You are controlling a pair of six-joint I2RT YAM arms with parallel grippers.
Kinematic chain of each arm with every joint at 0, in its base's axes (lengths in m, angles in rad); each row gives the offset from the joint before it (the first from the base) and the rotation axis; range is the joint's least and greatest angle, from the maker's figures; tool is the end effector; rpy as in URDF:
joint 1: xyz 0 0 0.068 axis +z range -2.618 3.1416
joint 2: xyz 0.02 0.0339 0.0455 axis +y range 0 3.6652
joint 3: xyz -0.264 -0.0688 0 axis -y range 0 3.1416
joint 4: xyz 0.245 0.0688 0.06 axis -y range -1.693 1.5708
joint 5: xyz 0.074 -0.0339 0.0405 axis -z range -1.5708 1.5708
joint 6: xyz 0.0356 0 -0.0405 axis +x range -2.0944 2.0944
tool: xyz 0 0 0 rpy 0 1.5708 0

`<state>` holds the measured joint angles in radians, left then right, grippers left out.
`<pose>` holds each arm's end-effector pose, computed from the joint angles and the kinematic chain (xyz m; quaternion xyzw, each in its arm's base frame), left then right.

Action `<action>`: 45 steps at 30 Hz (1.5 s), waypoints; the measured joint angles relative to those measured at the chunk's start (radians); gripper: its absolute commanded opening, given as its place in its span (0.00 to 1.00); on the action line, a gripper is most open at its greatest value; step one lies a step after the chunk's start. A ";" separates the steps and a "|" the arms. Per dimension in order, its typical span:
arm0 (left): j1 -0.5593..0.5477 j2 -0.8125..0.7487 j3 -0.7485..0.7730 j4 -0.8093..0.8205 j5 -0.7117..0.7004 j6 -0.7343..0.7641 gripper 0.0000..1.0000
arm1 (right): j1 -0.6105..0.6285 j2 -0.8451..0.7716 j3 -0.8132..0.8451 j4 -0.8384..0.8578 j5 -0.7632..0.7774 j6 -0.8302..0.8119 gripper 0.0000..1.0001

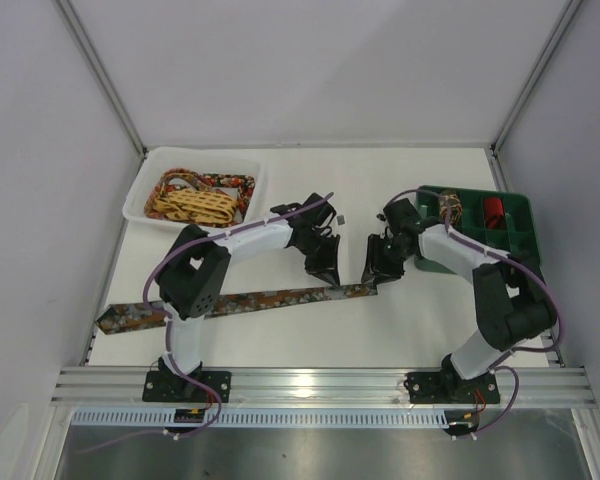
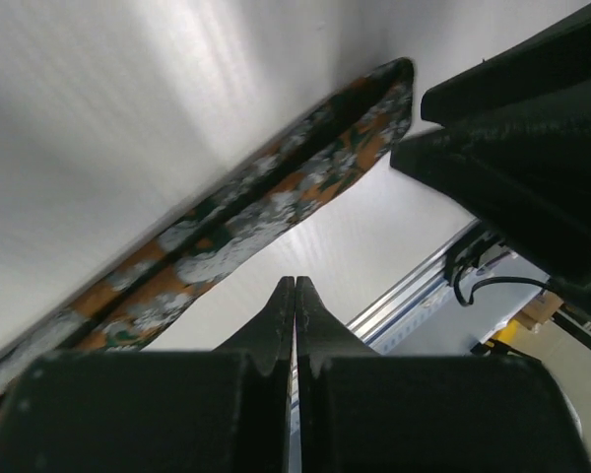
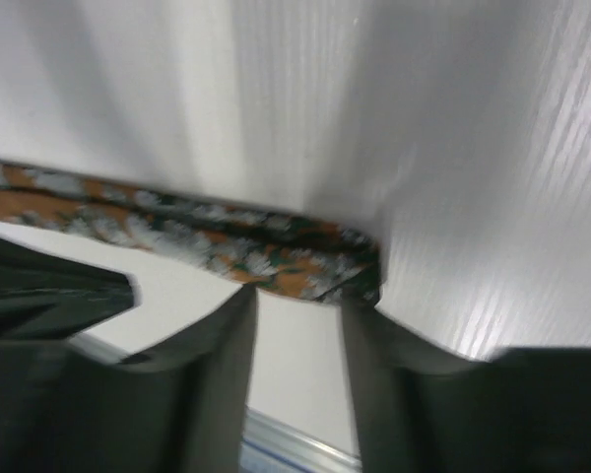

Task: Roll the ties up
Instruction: Flatten the tie, then roll the tie

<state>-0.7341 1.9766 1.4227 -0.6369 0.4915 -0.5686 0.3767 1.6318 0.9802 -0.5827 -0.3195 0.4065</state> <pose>0.2881 -0.2826 0.1803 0.1245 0.9454 -0.3011 0.0008 0.2775 0.1218 0.1744 -0.0121 0.9736 0.2081 0.0930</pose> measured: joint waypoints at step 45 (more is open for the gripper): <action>-0.101 0.002 -0.159 0.264 -0.193 -0.192 0.00 | -0.230 -0.179 -0.322 0.282 -0.290 -0.149 0.58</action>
<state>-0.8352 1.9789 1.2640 -0.3725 0.2985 -0.7601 0.1467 1.4525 0.6582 -0.3008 -0.6098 0.2577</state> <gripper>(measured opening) 0.008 0.589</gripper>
